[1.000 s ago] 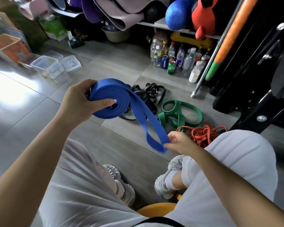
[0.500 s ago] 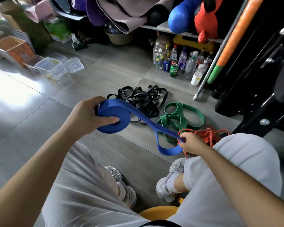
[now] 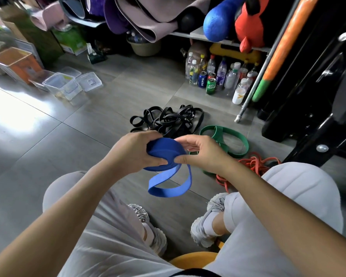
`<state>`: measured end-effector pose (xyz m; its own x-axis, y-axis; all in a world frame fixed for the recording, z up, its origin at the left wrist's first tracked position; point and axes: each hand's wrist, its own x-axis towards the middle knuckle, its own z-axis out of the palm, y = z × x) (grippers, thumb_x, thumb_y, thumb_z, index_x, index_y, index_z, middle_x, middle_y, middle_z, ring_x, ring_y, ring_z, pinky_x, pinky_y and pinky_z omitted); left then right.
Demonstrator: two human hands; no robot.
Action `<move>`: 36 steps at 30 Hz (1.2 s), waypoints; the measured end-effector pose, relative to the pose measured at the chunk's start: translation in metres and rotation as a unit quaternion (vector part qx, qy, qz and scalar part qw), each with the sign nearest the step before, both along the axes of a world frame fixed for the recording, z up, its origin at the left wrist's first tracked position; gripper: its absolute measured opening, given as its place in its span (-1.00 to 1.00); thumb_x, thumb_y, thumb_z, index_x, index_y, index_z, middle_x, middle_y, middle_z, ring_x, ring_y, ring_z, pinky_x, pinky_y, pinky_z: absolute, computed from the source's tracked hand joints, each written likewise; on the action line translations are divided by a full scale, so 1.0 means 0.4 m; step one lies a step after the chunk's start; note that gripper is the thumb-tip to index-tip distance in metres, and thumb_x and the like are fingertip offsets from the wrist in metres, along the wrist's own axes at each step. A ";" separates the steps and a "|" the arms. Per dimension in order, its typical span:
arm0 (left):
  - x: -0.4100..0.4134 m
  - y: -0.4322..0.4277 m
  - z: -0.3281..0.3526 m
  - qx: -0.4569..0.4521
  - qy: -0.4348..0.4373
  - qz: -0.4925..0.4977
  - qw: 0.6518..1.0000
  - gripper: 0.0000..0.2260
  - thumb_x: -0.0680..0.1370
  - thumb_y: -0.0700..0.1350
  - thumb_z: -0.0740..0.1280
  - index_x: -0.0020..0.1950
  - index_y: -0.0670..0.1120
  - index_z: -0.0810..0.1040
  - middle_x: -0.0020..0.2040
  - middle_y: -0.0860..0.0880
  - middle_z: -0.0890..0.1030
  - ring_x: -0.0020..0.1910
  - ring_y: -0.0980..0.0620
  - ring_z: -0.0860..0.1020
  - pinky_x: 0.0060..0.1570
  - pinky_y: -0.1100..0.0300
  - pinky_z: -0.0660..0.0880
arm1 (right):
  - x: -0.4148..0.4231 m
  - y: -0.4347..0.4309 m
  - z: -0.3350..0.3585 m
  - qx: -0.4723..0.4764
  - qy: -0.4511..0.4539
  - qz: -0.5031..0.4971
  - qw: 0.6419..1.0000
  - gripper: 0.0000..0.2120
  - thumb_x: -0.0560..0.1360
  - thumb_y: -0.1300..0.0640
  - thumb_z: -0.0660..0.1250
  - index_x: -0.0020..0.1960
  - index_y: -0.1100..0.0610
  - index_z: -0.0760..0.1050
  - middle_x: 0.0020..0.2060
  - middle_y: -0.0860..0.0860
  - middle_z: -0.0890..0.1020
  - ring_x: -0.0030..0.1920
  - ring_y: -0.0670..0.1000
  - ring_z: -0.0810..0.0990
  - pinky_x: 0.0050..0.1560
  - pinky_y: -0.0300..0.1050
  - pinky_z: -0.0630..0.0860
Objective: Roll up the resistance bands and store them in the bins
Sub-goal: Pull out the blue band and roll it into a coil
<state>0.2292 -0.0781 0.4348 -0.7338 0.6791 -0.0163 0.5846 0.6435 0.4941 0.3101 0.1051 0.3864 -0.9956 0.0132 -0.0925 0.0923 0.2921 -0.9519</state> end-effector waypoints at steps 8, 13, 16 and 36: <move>0.002 -0.013 -0.010 0.127 -0.119 0.061 0.983 -0.59 0.23 -0.09 0.61 0.00 0.07 0.58 -0.14 0.00 0.63 -0.23 0.10 0.53 -0.20 0.26 0.47 | 0.008 0.006 -0.018 -0.104 0.023 -0.007 0.994 -0.61 0.34 0.37 0.48 0.02 -0.03 0.55 -0.16 -0.16 0.70 -0.07 -0.16 0.66 0.03 -0.26 0.54; 0.015 0.007 -0.015 0.265 -0.214 0.122 0.932 -0.59 0.19 -0.21 0.61 -0.12 0.11 0.54 -0.24 0.11 0.66 -0.27 0.15 0.61 -0.24 0.23 0.57 | 0.014 0.016 -0.014 -0.184 0.039 -0.021 0.982 -0.62 0.36 0.46 0.39 0.04 0.08 0.52 -0.21 -0.19 0.69 -0.12 -0.21 0.64 -0.06 -0.33 0.54; 0.029 0.021 -0.018 0.331 -0.287 0.137 0.889 -0.59 0.17 -0.20 0.59 -0.07 0.02 0.56 -0.20 0.06 0.67 -0.19 0.03 0.64 -0.19 0.01 0.61 | 0.018 0.021 -0.013 -0.227 0.045 -0.040 0.972 -0.66 0.36 0.42 0.39 0.08 0.14 0.53 -0.18 -0.10 0.70 -0.13 -0.13 0.66 -0.09 -0.27 0.56; 0.008 0.009 -0.036 0.164 -0.148 0.065 0.973 -0.37 0.15 0.12 0.51 0.17 0.08 0.43 0.11 0.12 0.51 0.02 0.15 0.52 -0.07 0.23 0.50 | 0.013 0.030 -0.006 -0.197 0.049 -0.039 0.978 -0.62 0.32 0.46 0.43 0.03 0.09 0.56 -0.16 -0.07 0.71 -0.09 -0.07 0.67 -0.05 -0.23 0.57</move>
